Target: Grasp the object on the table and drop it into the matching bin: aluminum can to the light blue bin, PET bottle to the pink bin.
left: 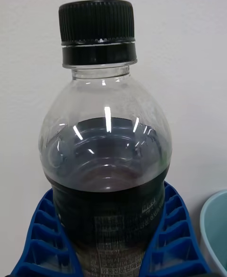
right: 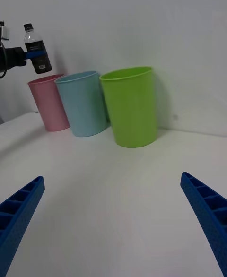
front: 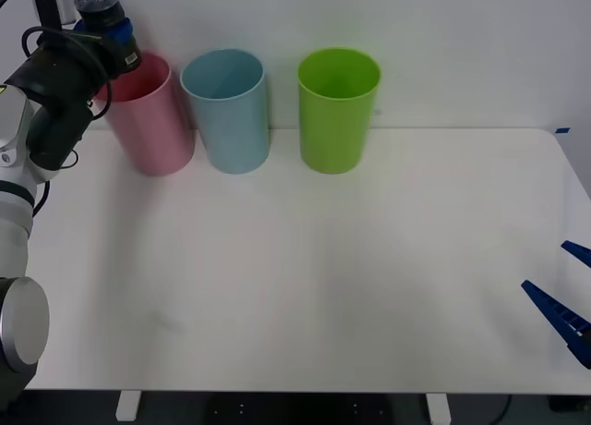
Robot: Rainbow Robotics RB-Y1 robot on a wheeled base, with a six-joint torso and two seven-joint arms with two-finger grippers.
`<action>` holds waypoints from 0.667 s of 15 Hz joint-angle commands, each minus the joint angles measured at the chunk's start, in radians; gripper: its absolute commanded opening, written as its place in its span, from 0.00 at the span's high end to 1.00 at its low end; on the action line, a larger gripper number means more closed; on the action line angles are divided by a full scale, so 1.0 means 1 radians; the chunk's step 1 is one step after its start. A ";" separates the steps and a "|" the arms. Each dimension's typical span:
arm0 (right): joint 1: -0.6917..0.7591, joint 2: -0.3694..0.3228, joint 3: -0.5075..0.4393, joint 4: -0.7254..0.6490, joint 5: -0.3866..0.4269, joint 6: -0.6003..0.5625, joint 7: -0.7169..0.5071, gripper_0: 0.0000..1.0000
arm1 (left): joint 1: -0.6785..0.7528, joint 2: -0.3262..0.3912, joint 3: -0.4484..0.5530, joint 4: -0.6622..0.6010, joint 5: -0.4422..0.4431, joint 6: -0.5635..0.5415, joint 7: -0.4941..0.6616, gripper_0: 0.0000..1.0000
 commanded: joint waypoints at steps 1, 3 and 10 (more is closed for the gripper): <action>0.000 0.000 0.000 0.000 0.000 0.000 0.000 0.00 | 0.000 -0.001 -0.002 -0.001 0.002 0.000 -0.001 1.00; 0.000 0.000 0.000 0.000 0.000 0.000 0.000 0.00 | 0.000 0.001 0.000 -0.001 0.004 0.000 -0.006 0.93; 0.000 0.000 0.000 0.000 0.000 0.000 0.000 0.00 | 0.008 0.001 0.000 0.000 0.034 -0.017 -0.007 0.00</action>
